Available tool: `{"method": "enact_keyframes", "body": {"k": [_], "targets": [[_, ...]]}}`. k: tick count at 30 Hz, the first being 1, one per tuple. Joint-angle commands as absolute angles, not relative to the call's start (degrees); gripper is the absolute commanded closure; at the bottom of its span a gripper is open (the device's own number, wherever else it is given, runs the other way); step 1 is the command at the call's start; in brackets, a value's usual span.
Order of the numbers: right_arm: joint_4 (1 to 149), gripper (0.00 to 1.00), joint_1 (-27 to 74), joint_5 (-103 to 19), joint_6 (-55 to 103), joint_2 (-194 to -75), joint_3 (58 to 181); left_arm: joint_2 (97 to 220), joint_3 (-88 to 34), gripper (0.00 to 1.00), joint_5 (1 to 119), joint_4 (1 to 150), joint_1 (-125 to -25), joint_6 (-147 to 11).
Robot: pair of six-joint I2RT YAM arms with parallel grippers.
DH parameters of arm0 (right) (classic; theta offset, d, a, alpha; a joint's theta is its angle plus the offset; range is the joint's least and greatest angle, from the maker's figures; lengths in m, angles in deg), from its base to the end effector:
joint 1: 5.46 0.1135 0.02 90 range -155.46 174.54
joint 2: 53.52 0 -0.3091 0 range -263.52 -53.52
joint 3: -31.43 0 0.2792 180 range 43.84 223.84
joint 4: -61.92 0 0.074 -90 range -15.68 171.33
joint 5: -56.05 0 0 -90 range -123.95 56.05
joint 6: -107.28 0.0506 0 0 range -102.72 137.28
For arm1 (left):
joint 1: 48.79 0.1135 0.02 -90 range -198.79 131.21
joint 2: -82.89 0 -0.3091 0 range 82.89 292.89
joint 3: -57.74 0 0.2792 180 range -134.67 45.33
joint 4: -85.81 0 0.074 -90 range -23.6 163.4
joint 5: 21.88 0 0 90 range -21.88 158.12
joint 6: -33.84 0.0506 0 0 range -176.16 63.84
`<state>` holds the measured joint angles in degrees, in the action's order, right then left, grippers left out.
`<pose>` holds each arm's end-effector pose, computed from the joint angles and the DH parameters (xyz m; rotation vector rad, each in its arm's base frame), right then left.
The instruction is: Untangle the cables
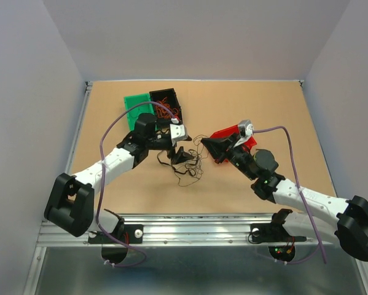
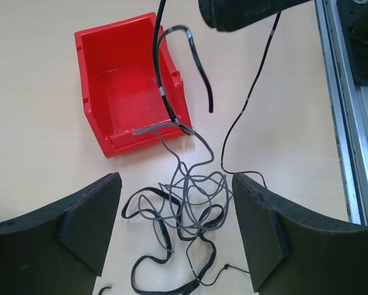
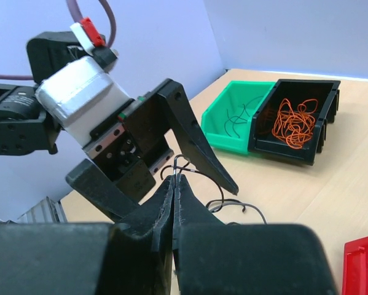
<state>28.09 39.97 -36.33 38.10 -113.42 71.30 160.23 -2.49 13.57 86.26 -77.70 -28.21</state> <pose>0.1727 0.1783 0.3150 -0.3347 1.3603 1.0004 0.2585 -0.1899 0.3033 1.3862 1.1868 -0.8889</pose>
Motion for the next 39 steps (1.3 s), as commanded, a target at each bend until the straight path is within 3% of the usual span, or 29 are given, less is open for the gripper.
{"method": "enact_keyframes", "body": {"k": [1, 10, 14, 16, 21, 24, 35, 39], "targets": [[26.4, 0.99, 40.2, -35.5, 39.0, -112.6, 75.9, 160.8, -3.5, 0.17, 10.5, 91.5, -78.1, -30.8], [26.3, 0.99, 40.2, -35.4, 39.6, -114.3, 77.1, 161.7, -3.5, 0.20, 10.5, 99.8, -79.6, -39.6], [26.3, 1.00, 40.1, -35.3, 39.9, -115.1, 77.7, 163.5, -4.0, 0.29, 14.8, 100.6, -81.4, -39.9], [26.1, 1.00, 40.2, -35.6, 40.0, -115.4, 77.8, 164.4, -4.9, 0.39, 16.0, 100.6, -81.6, -40.5], [26.0, 1.00, 40.2, -35.1, 40.4, -115.0, 77.5, 166.6, -6.5, 0.92, 19.1, 99.3, -81.6, -40.4], [26.0, 0.99, 40.2, -32.2, 40.2, -112.8, 76.4, 166.6, -5.9, 1.00, 22.2, 98.4, -81.7, -38.8], [39.5, 1.00, 40.2, -24.7, 38.4, -95.9, 77.8, 169.2, -7.9, 1.00, 32.2, 92.7, -79.1, -36.2], [45.1, 0.99, 40.2, -22.3, 37.1, -94.7, 81.4, 170.4, -9.1, 1.00, 34.3, 92.2, -77.1, -38.5]]}}
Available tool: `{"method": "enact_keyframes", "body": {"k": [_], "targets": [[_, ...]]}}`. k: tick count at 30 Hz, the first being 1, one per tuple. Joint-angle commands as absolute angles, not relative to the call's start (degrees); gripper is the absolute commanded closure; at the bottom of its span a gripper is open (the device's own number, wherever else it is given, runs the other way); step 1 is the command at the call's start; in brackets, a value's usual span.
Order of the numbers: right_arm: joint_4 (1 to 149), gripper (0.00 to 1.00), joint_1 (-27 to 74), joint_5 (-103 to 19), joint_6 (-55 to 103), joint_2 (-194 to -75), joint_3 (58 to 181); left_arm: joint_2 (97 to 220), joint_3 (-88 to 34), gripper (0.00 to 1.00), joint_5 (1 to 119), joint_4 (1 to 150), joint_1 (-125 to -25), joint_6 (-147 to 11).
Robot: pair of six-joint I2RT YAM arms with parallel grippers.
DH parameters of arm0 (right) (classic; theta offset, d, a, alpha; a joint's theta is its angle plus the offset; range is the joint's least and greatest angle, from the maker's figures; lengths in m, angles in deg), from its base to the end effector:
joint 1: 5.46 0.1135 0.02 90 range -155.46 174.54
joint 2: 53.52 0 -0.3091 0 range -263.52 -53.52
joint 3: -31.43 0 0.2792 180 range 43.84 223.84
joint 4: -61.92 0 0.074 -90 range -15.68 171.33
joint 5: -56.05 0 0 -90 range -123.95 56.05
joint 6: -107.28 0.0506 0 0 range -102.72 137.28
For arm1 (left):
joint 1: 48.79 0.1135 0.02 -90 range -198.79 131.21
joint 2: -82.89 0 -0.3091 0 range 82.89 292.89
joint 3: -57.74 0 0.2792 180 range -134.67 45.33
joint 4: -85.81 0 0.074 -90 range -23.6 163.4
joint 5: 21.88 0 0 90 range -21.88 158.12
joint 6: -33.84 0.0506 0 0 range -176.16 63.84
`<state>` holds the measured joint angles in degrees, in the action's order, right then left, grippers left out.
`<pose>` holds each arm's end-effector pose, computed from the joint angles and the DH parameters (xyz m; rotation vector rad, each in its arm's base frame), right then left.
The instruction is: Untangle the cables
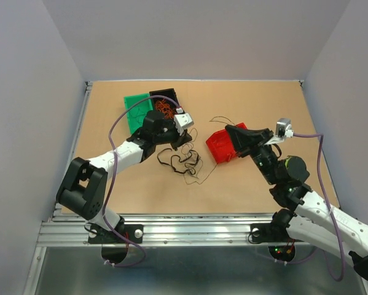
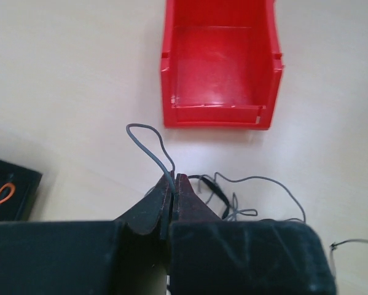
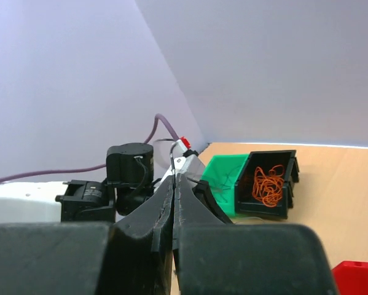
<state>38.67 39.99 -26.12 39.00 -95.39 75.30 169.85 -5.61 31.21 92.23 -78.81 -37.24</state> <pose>0.1320 0.1242 0.3825 -0.1180 1.1808 0.9622 0.3041 -0.2108 0.2765 1.1603 1.4695 -0.7336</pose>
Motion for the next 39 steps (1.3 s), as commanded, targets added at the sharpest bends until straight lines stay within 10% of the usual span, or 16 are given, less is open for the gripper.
{"method": "enact_keyframes", "body": {"k": [1, 21, 27, 39], "targets": [[45.7, 0.99, 40.2, -22.1, 36.7, -94.8, 82.0, 171.5, -10.3, 1.00, 34.5, 91.7, -76.7, -38.9], [49.2, 0.99, 40.2, -14.8, 30.6, -109.4, 114.0, 182.4, -19.1, 1.00, 40.1, 81.6, -75.2, -38.4], [50.2, 0.99, 40.2, -14.4, 28.2, -113.6, 122.5, 179.8, -17.8, 0.42, 42.9, 84.0, -75.2, -39.0], [48.8, 0.99, 40.2, -10.5, 25.2, -117.8, 126.8, 161.0, -6.1, 0.17, 36.7, 92.6, -75.1, -38.8]]}}
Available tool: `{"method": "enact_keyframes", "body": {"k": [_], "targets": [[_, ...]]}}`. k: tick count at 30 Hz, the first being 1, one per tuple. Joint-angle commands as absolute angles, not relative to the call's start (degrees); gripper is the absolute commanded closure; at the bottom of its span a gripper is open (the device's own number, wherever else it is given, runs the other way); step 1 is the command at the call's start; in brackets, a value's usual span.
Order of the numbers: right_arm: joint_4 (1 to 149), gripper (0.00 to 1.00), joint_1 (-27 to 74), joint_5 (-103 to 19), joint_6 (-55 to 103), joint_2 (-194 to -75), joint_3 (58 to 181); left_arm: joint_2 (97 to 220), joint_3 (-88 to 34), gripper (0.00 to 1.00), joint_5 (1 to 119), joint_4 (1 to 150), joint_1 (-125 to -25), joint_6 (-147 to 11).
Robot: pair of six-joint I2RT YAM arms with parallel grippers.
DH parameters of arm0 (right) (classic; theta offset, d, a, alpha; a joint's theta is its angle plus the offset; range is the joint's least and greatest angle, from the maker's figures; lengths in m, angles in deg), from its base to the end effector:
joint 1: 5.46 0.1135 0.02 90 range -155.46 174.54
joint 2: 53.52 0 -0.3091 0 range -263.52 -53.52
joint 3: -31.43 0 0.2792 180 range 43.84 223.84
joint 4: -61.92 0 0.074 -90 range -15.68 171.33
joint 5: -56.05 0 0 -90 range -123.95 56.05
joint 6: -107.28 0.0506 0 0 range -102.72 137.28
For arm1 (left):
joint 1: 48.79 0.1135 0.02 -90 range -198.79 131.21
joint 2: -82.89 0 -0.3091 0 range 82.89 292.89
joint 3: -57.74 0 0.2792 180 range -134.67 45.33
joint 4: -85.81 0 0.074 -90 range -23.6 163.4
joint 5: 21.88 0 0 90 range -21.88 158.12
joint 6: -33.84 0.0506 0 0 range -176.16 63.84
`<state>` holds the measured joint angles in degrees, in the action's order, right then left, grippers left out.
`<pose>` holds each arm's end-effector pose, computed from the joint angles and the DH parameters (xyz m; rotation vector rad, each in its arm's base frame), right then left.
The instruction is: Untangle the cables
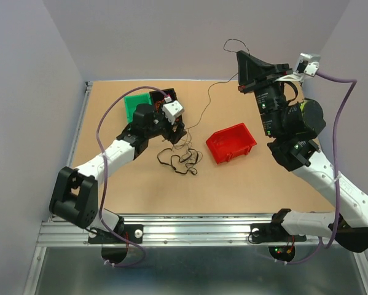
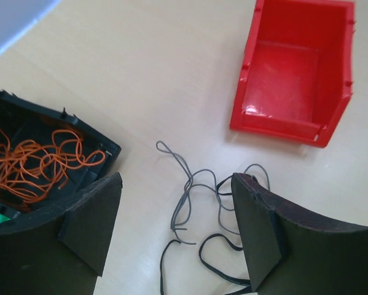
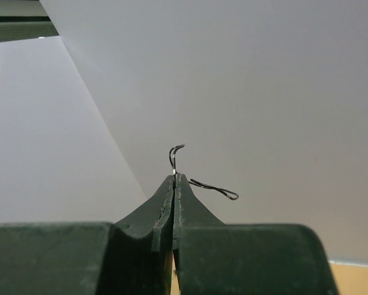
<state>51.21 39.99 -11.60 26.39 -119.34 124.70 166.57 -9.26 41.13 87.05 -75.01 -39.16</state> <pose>0.1794 0.1548 0.5988 0.0678 0.9823 0.7000 0.3202 -0.1833 0.3089 0.9764 1.5648 -0.5450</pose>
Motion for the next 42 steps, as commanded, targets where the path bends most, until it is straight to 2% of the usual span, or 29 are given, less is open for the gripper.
{"method": "enact_keyframes", "body": {"k": [1, 12, 18, 32, 42], "targets": [[48.7, 0.99, 40.2, -10.4, 25.2, -117.6, 126.4, 160.1, -5.5, 0.17, 36.3, 92.9, -75.1, -38.8], [48.4, 1.00, 40.2, -6.4, 19.6, -117.2, 121.1, 157.7, -4.5, 0.18, 40.1, 93.8, -75.0, -40.8], [43.7, 0.99, 39.2, -0.6, 15.4, -115.2, 110.9, 158.9, -5.9, 0.18, 44.4, 93.9, -72.2, -44.0], [40.4, 0.99, 26.4, -5.3, 22.1, -114.2, 99.3, 160.2, -6.8, 0.18, 42.7, 93.2, -71.1, -44.7], [39.3, 0.99, 22.0, -3.7, 26.8, -106.2, 88.6, 161.2, -7.1, 0.18, 41.9, 92.6, -71.0, -44.6]]}}
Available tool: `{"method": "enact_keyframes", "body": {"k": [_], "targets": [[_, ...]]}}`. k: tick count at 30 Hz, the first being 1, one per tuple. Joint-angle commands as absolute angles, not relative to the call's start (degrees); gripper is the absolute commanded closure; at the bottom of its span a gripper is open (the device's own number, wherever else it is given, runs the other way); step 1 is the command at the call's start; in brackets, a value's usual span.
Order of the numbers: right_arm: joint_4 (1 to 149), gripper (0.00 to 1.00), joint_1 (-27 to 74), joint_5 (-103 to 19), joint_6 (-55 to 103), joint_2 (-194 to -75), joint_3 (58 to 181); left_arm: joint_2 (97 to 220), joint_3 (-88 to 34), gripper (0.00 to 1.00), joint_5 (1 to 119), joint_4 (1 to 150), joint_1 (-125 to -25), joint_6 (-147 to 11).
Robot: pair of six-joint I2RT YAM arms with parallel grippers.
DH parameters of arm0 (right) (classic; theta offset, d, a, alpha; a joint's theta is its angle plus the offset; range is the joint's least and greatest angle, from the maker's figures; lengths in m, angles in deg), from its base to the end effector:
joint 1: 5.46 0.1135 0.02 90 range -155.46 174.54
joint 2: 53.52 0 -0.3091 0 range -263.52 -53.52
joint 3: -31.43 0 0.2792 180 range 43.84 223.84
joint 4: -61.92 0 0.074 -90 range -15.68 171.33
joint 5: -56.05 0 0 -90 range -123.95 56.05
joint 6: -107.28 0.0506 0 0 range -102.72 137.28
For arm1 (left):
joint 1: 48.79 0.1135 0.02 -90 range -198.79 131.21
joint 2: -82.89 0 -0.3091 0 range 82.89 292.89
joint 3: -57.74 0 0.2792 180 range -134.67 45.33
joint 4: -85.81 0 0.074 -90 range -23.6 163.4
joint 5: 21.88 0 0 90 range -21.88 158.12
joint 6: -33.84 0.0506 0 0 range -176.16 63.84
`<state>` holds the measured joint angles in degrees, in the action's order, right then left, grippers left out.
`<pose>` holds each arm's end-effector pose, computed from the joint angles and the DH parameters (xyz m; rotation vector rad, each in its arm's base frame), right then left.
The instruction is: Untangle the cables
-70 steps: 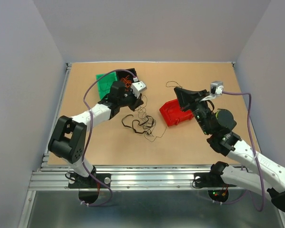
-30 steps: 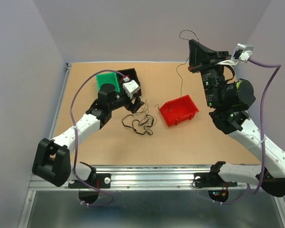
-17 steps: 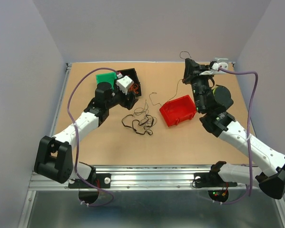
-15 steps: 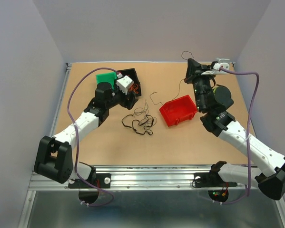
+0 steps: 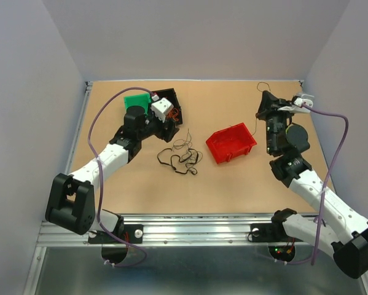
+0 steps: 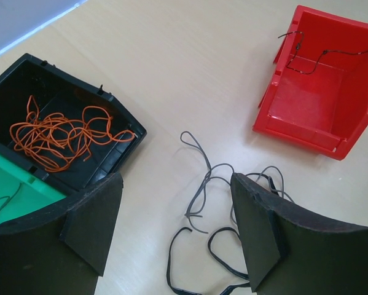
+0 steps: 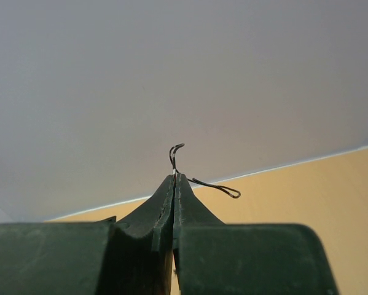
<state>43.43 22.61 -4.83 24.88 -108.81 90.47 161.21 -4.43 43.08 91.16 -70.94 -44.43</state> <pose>0.2163 0.0874 0.4306 0.2342 1.2150 0.2410 0.3099 -0.1493 0.3161 0.8130 1.5718 -0.5157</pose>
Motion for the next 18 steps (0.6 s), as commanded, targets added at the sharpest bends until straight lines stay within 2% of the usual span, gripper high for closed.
{"method": "enact_keyframes", "body": {"k": [1, 12, 18], "targets": [[39.3, 0.99, 22.0, -3.2, 26.8, -105.1, 87.3, 161.2, -7.2, 0.18, 41.5, 92.6, -71.1, -44.6], [40.2, 1.00, 22.0, -6.4, 26.5, -104.9, 83.2, 163.7, -9.0, 0.19, 37.9, 90.2, -71.2, -43.4], [42.8, 1.00, 22.0, -7.3, 26.9, -102.0, 81.5, 167.6, -11.1, 0.19, 30.9, 87.8, -73.2, -40.9]]}}
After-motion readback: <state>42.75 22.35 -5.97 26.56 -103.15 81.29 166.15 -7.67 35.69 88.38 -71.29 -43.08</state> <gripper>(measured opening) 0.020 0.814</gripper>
